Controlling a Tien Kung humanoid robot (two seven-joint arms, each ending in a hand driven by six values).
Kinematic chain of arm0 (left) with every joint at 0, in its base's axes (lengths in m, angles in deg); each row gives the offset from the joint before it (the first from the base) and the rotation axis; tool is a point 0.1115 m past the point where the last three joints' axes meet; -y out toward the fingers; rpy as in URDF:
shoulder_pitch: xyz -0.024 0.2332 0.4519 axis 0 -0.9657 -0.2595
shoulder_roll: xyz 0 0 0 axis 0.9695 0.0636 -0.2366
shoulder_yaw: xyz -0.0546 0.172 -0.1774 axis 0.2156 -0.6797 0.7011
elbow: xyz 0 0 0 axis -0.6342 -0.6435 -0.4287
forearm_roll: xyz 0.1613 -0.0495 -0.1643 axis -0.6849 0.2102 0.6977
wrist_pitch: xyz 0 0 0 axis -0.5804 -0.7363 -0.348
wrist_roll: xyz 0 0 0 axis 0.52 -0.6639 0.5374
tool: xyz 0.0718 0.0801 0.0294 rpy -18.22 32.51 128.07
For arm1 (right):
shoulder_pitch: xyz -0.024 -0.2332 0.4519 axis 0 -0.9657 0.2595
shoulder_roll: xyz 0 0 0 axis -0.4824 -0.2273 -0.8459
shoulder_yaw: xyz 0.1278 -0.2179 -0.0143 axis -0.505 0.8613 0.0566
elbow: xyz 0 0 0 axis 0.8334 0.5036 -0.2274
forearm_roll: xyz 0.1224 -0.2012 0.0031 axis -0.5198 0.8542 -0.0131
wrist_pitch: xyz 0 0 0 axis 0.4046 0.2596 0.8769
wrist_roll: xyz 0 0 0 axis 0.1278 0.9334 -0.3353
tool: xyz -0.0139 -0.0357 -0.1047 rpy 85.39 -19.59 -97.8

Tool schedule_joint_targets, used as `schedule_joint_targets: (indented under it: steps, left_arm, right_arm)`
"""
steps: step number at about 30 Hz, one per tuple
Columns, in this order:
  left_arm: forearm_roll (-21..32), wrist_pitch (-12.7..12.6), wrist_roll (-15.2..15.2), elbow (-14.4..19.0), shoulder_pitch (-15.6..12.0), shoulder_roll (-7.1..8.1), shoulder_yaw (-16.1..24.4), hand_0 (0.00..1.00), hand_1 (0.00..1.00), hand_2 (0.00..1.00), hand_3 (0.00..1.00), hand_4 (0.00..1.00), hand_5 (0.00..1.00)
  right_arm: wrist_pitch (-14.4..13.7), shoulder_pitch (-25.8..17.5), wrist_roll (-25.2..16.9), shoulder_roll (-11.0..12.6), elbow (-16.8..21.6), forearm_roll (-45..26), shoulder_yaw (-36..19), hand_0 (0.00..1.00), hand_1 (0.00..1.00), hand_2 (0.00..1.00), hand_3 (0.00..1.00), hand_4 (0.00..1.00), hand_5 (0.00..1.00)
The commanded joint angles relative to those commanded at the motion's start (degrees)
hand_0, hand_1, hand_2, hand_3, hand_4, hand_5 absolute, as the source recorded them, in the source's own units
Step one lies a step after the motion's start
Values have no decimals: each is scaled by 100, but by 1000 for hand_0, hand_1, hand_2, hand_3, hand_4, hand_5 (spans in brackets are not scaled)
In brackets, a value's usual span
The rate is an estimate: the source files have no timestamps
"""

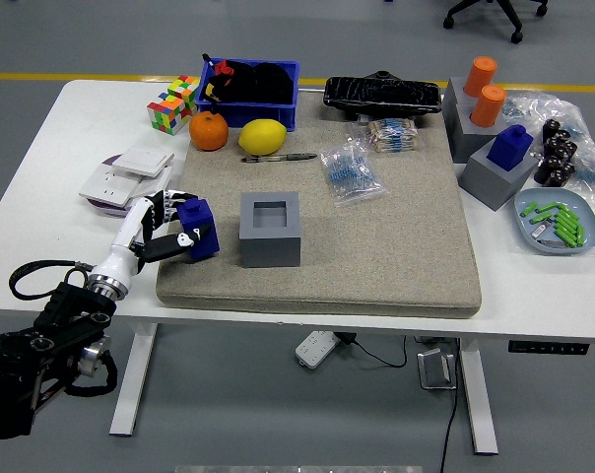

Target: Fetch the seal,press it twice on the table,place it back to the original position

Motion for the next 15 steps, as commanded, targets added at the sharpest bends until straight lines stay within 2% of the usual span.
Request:
schedule_joint_targets:
  steps: [15]
  left_arm:
    - [72, 36, 0, -16, -115, 43, -331, 632, 502, 434, 549, 686, 2]
  right_arm:
    - [-2, -29, -2, 0, 6, -20, 31, 746, 690, 673, 624, 739, 522]
